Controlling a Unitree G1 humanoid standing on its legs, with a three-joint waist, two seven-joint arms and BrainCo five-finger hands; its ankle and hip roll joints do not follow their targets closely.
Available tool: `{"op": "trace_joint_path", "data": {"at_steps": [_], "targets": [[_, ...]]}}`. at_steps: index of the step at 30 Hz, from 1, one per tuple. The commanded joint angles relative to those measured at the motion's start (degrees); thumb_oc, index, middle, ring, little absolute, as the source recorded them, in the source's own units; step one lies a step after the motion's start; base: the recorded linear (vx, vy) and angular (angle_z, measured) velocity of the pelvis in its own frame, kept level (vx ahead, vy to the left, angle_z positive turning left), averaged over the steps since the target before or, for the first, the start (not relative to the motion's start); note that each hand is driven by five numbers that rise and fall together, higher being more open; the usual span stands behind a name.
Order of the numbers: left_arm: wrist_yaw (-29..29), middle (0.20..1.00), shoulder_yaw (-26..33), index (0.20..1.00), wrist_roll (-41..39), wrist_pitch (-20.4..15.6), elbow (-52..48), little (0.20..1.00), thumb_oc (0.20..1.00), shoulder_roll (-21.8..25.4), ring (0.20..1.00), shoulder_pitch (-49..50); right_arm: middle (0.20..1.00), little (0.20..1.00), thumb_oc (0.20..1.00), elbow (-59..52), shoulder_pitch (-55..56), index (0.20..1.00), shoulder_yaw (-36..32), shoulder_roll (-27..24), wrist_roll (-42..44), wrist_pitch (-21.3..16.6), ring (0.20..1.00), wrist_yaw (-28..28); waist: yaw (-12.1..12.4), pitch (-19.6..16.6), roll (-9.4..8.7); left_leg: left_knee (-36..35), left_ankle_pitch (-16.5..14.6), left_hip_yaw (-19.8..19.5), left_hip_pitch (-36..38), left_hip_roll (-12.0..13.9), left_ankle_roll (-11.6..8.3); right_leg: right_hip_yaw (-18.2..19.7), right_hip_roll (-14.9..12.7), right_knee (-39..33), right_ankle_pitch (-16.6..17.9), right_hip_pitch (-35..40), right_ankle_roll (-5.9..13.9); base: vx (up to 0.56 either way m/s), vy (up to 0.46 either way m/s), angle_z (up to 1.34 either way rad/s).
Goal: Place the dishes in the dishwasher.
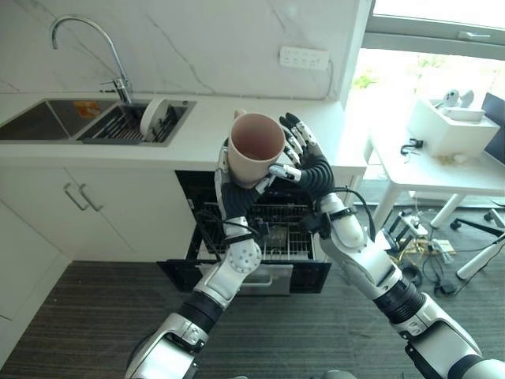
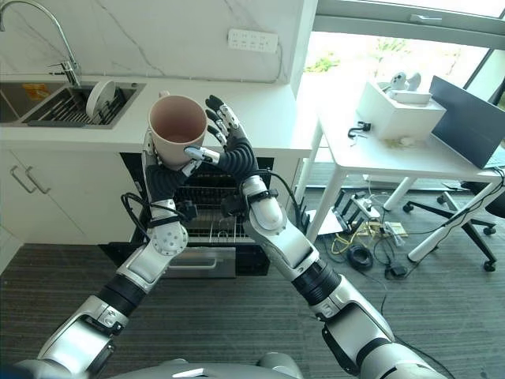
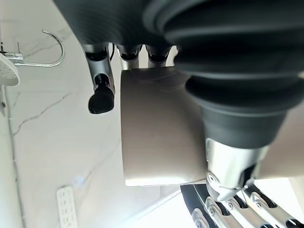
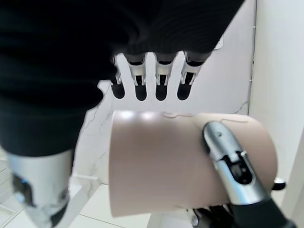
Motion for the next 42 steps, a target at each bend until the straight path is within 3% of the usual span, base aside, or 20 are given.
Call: {"op": "trace_joint_path", "data": {"at_steps": [1, 10, 42], "targets": [[4.34, 0.200, -0.72, 0.200, 3.37, -1.84, 2.90, 0.200, 0.200, -1.54, 0.200, -6.50, 1.000, 1.000, 1.000, -2.90, -2.77, 1.000, -1.08, 1.18, 1.24, -0.34, 1.000, -0.87, 0.80, -0.22, -0.44, 2.94, -5.76, -2.43, 0.42, 0.77, -1.40, -1.69, -3.61, -2.07, 2.29, 1.75, 5.30, 0.00, 0.002, 0.05], [6.40, 0.200, -1.24, 0.200, 4.47, -1.97, 6.71, 0.200, 0.200, -3.56, 0.200, -7.50, 1.000, 1.000, 1.000, -0.18, -4.83, 1.000, 0.79, 4.61, 0.34, 1.25, 1.000, -3.10, 1.36, -0.23, -0.52, 2.94, -5.77, -2.98, 0.48, 0.67, -1.37, -1.84, -3.62, -2.07, 2.05, 1.99, 5.12, 0.00, -0.001, 0.02], [4.91, 0.200, -6.40, 0.200, 4.05, -2.61, 7.65, 0.200, 0.200, -4.99, 0.200, -7.19, 1.000, 1.000, 1.000, 5.05, -9.83, 1.000, 2.92, 6.13, -5.14, 3.26, 1.000, -6.16, 2.81, 1.64, -0.91, 2.94, -5.86, -3.87, -0.04, 0.11, -1.10, -2.46, -4.02, -2.07, 2.23, 1.85, 4.99, 0.00, -0.001, 0.01]]}}
